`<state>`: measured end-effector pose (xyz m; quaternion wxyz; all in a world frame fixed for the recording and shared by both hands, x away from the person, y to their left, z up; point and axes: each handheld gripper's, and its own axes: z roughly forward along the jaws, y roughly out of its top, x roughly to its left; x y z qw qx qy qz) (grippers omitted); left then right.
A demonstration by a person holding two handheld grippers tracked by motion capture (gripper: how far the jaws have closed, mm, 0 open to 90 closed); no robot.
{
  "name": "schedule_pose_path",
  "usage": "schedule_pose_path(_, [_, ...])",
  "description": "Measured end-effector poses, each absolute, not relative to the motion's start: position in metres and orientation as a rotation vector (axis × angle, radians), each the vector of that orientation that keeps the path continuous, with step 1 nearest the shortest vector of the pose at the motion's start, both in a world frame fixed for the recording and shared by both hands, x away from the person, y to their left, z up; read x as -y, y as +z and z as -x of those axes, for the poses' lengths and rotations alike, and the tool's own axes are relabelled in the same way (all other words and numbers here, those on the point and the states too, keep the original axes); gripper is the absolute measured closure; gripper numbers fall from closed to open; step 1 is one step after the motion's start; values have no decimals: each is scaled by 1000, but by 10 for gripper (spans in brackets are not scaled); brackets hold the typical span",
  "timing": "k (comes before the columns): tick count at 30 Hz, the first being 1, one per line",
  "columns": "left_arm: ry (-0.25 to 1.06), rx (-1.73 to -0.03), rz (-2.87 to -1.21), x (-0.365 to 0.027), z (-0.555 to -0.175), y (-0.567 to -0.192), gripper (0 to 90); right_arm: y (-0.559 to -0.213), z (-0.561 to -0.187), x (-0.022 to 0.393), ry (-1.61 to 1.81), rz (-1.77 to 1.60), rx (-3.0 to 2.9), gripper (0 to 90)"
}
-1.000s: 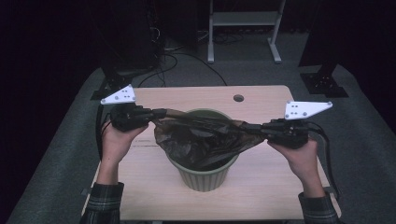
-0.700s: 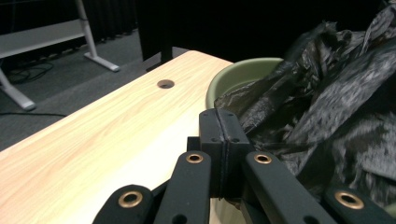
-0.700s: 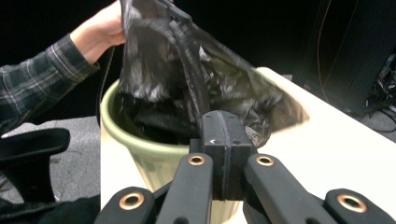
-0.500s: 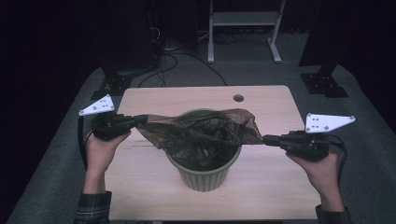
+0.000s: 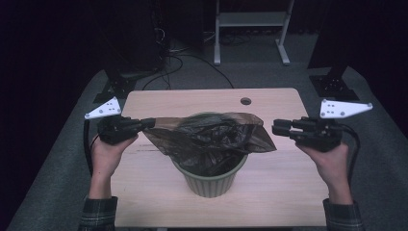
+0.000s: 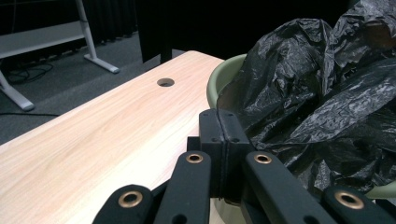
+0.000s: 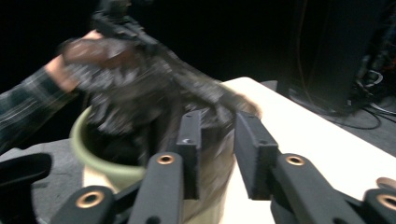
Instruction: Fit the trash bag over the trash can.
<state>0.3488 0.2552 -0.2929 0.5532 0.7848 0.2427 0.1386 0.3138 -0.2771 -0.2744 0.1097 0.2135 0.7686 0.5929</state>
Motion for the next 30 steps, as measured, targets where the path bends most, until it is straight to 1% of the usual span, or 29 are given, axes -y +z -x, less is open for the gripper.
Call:
schedule_pose_path(2, [328,-572,-1858,-255,-349,-292,899,-270,-324,272,1732,-641,-2261,669])
schedule_pose_path(6, [329,-563,-1858,-254,-349,-291,899,-269,-355,259,1704,-701,-2279,558])
schedule_pose_path(10, [328,-561,-1858,-253,-350,-290,899,-276,-384,240,1672,-737,-2349,531])
schedule_pose_path(14, [328,-556,-1856,-254,-350,-290,899,-283,-394,225,1677,-737,-2395,506])
schedule_pose_path(18, [330,-555,-1853,-254,-350,-289,899,-287,-396,220,1682,-735,-2414,498])
schedule_pose_path(19, [330,-554,-1854,-254,-350,-289,899,-289,-398,217,1676,-742,-2426,536])
schedule_pose_path(20, [329,-552,-1853,-254,-349,-289,899,-290,-399,217,1677,-742,-2435,555])
schedule_pose_path(21, [330,-549,-1855,-253,-349,-289,899,-292,-399,215,1668,-747,-2448,756])
schedule_pose_path(22, [329,-548,-1854,-253,-350,-289,899,-292,-399,214,1660,-736,-2451,789])
schedule_pose_path(23, [329,-547,-1854,-252,-350,-288,899,-292,-398,214,1658,-732,-2449,855])
schedule_pose_path(24, [331,-544,-1856,-252,-350,-288,899,-292,-397,214,1656,-724,-2450,896])
schedule_pose_path(30, [344,-536,-1848,-250,-350,-285,899,-283,-392,222,1675,-722,-2370,900])
